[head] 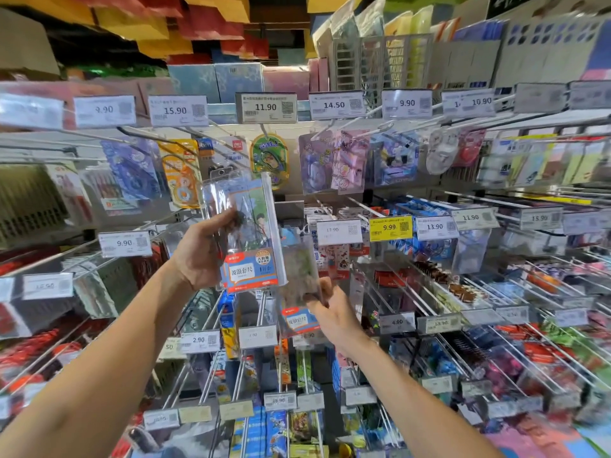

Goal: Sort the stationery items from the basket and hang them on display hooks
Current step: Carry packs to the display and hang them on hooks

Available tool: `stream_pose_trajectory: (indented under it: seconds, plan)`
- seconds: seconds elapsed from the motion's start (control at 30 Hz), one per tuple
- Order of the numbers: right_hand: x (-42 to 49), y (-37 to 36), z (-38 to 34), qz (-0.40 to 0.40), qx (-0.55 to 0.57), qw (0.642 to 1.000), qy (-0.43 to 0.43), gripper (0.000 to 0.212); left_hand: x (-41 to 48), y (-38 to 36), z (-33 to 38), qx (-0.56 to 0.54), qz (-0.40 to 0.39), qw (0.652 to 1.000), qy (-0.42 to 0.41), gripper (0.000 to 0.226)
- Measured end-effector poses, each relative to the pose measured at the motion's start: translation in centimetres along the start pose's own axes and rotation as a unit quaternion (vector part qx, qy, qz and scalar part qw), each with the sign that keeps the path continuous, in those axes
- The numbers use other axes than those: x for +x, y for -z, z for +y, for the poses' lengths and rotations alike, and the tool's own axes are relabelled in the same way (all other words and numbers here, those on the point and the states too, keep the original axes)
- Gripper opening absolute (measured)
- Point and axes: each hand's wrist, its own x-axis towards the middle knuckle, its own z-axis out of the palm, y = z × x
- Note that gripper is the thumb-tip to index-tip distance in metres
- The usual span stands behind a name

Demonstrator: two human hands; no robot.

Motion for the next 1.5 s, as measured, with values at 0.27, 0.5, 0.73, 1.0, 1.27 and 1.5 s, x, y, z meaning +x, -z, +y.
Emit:
stream_pose_trajectory:
  seconds: [0.27, 0.5, 0.73, 1.0, 1.27, 1.5]
  plan:
    - [2.2, -1.5, 0.7, 0.022, -0.094, 0.992, -0.080, 0.034, 0.2, 0.0, 0.3, 0.021, -0.016, 1.000, 0.000, 0.029]
    - [4.9, -2.2, 1.0, -0.017, -0.074, 0.992, -0.098, 0.028, 0.3, 0.5, -0.2, 0.040, -0.028, 0.999, 0.002, 0.027]
    - [9.7, -2.9, 1.0, -0.020, -0.023, 0.985, -0.171, 0.017, 0.5, 0.7, -0.7, 0.073, -0.027, 0.997, 0.006, 0.022]
    - [6.7, -2.0, -1.4, 0.057, 0.010, 0.994, -0.096, 0.024, 0.7, 0.9, -1.0, 0.076, -0.025, 0.996, 0.029, 0.028]
    - [2.3, -2.3, -8.8, 0.002, 0.003, 0.987, 0.160, 0.045, 0.8, 0.5, -1.1, 0.125, -0.046, 0.991, 0.005, 0.030]
    - [2.8, -2.4, -6.9, -0.054, 0.120, 0.985, 0.108, 0.035, 0.1, -0.4, -0.4, 0.156, -0.066, 0.986, 0.010, 0.047]
